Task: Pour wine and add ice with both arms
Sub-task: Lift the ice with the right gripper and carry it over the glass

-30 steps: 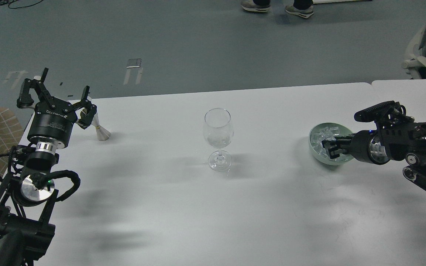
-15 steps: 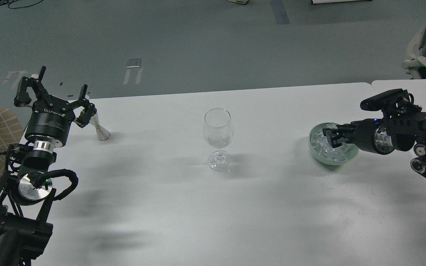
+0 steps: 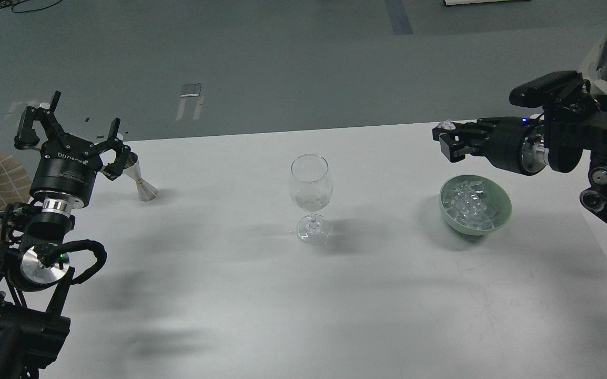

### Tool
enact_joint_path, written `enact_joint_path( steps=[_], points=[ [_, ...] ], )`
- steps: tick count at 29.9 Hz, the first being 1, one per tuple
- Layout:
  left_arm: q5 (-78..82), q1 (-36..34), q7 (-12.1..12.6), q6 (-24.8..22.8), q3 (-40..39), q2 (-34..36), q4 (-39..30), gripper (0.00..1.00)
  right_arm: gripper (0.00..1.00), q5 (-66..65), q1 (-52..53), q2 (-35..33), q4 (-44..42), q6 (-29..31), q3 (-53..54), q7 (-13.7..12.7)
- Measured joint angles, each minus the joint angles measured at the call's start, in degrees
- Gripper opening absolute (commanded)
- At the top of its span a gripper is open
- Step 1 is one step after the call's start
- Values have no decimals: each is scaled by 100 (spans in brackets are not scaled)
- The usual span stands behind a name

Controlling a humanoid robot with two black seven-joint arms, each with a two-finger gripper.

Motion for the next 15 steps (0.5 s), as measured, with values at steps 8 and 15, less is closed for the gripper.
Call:
enact_joint_path(
  steps=[8, 15],
  points=[
    [-4, 0, 0, 0, 0, 92, 0, 98, 7, -15, 582, 1533, 24, 15, -30, -90],
    [-4, 1, -7, 0, -24, 105, 0, 98, 7, -23, 965, 2165, 167, 26, -481, -265]
  ],
)
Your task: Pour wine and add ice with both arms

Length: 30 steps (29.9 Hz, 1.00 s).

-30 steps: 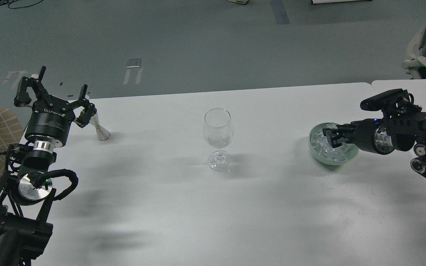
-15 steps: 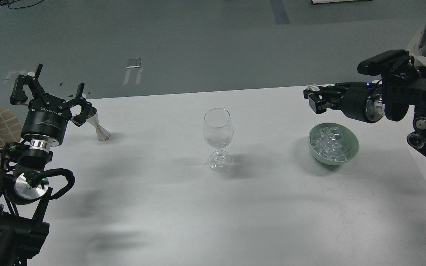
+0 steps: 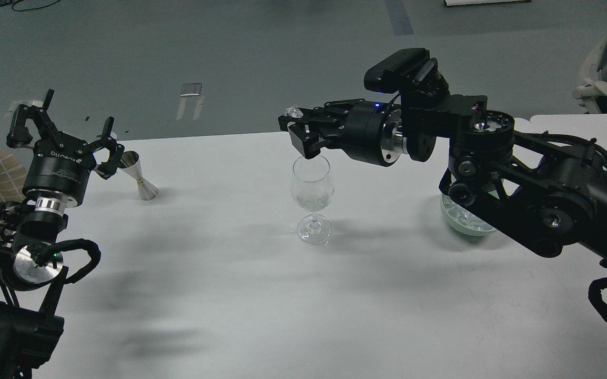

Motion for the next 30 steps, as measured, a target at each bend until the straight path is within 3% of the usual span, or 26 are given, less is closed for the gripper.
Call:
enact_joint_path(
  steps=[13, 30],
  points=[
    [5, 18, 5, -9, -71, -2, 2, 98, 7, 11, -136, -928, 504, 16, -217, -9],
    [9, 26, -1, -9, -79, 9, -2, 98, 9, -11, -335, -688, 419, 19, -278, -25]
  ],
)
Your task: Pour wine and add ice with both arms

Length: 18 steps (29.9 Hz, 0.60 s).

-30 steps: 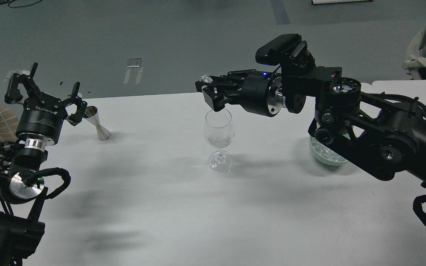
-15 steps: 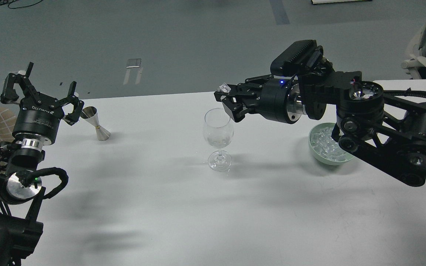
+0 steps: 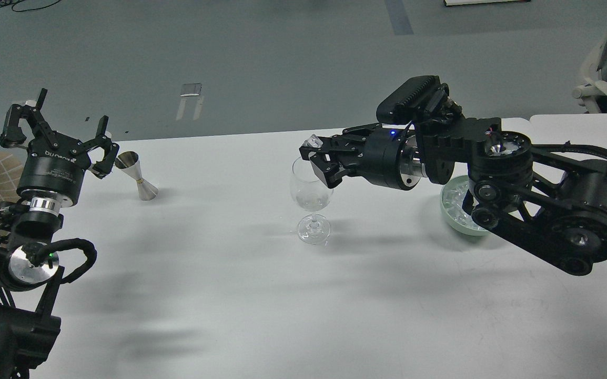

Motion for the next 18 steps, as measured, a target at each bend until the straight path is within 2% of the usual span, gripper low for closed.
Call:
enact_joint_path(
  steps=[10, 13, 14, 18],
  points=[
    [0, 10, -1, 0, -8, -14, 5, 98, 14, -27, 13, 65, -110, 0, -83, -1],
    [0, 10, -1, 0, -9, -7, 5, 98, 25, -34, 19, 121, -136, -1, -84, -3],
    [0, 10, -1, 0, -10, -2, 5, 98, 33, -37, 25, 133, -141, -1, -84, -15],
    [-4, 10, -1, 0, -11, 1, 12, 98, 38, -42, 37, 168, -204, -2, -85, -50]
  ],
)
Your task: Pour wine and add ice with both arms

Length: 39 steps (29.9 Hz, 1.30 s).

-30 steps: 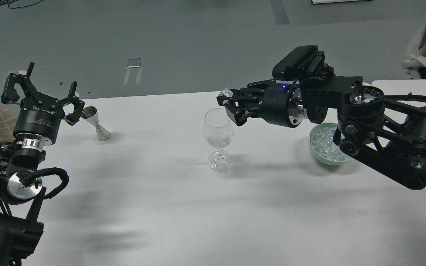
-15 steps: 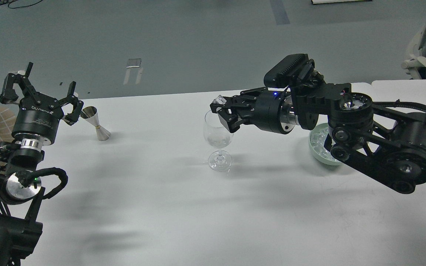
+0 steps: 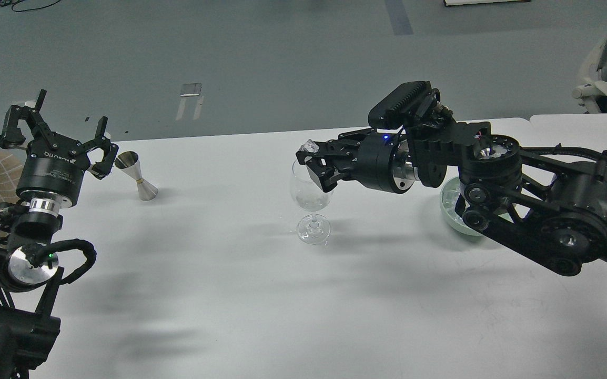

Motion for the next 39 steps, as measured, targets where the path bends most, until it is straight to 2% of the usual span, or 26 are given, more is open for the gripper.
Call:
enact_joint_path(
  steps=[4, 7, 10, 12, 13, 14, 20, 27, 32, 39],
  points=[
    [-4, 0, 0, -2, 0, 1, 7, 98, 44, -1, 11, 29, -49, 0, 0, -3],
    [-5, 0, 0, -4, 0, 1, 9, 98, 62, -1, 12, 32, -50, 0, 0, -3],
    [-5, 0, 0, -4, 0, 1, 10, 98, 69, -2, 12, 39, -61, 0, 0, -3],
    [-5, 0, 0, -4, 0, 1, 10, 98, 80, -2, 12, 43, -61, -5, 0, -3],
    [-5, 0, 0, -4, 0, 1, 10, 98, 97, -2, 13, 46, -61, -6, 1, -3],
    [-5, -1, 0, -4, 0, 1, 10, 98, 100, -1, 17, 49, -61, -7, 7, -3],
    [-5, -10, 0, -1, 0, 6, 10, 98, 100, 85, 85, 197, -31, -62, 592, 11],
    [-3, -10, 0, 0, -51, 6, -45, 98, 100, 458, -177, 396, -28, -156, 2299, 42],
    [-14, -34, 0, 0, -160, -1, -74, 98, 100, 1665, -609, 592, -57, -334, 3501, 45],
    [-14, -110, 11, 58, -138, -1, -80, 98, 100, 3538, -1237, 613, -277, -962, 4241, 51]
  ],
)
